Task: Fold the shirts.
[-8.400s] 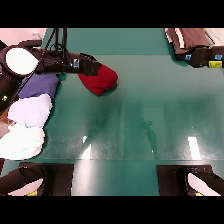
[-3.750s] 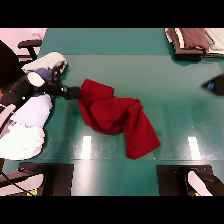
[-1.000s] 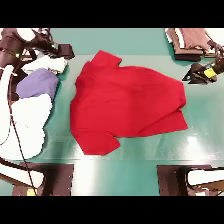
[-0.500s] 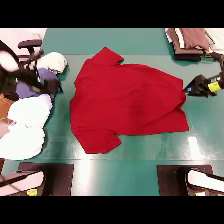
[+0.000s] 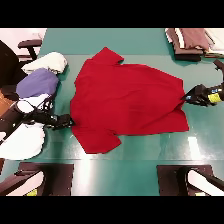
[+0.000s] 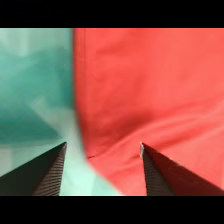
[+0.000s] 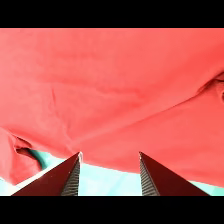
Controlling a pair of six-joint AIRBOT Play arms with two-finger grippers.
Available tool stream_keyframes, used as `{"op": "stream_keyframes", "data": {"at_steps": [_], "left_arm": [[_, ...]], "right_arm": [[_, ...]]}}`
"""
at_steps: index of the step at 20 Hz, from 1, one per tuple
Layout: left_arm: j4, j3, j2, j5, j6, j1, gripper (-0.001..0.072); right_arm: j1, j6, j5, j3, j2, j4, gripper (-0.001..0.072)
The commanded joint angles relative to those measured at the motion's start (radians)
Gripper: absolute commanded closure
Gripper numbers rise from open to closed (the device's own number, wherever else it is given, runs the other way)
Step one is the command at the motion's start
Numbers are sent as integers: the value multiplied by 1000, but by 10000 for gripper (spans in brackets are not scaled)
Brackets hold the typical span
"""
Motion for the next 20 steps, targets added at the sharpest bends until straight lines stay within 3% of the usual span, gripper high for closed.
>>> {"op": "stream_keyframes", "data": {"at_steps": [1, 3, 5, 6, 10, 11, 12, 15, 17, 18, 20], "left_arm": [[-54, -45, 4, 38, 39, -64, 156], [-52, -45, 4, 50, 37, -109, 173], [-54, -40, 7, 48, 34, -109, 570], [-55, -33, 12, 44, 34, -109, 683], [-55, 63, 12, -17, 40, -109, 684], [-55, 85, 12, -24, 40, -109, 683], [-56, 106, 12, -24, 40, -109, 684], [-63, 130, 11, -12, 39, -109, 683], [-64, 130, 11, -8, 39, -109, 683], [-64, 130, 11, -7, 39, -109, 683], [-63, 130, 11, 6, 39, -109, 683]], "right_arm": [[0, 0, 2, -9, 15, 2, 292], [-7, 0, 7, -10, 15, -10, 292], [-50, 0, 39, -10, 15, -13, 292], [-81, 0, 54, -17, 16, -23, 292], [-248, 36, 50, -214, 68, -200, 290], [-305, 36, 39, -290, 85, -220, 215], [-361, 36, 19, -358, 92, -215, 192], [-467, -13, -71, -517, 63, -119, 212], [-463, -43, -153, -566, 19, -32, 219], [-449, -55, -194, -570, -8, 2, 274], [-398, -54, -276, -550, -59, 53, 274]]}}
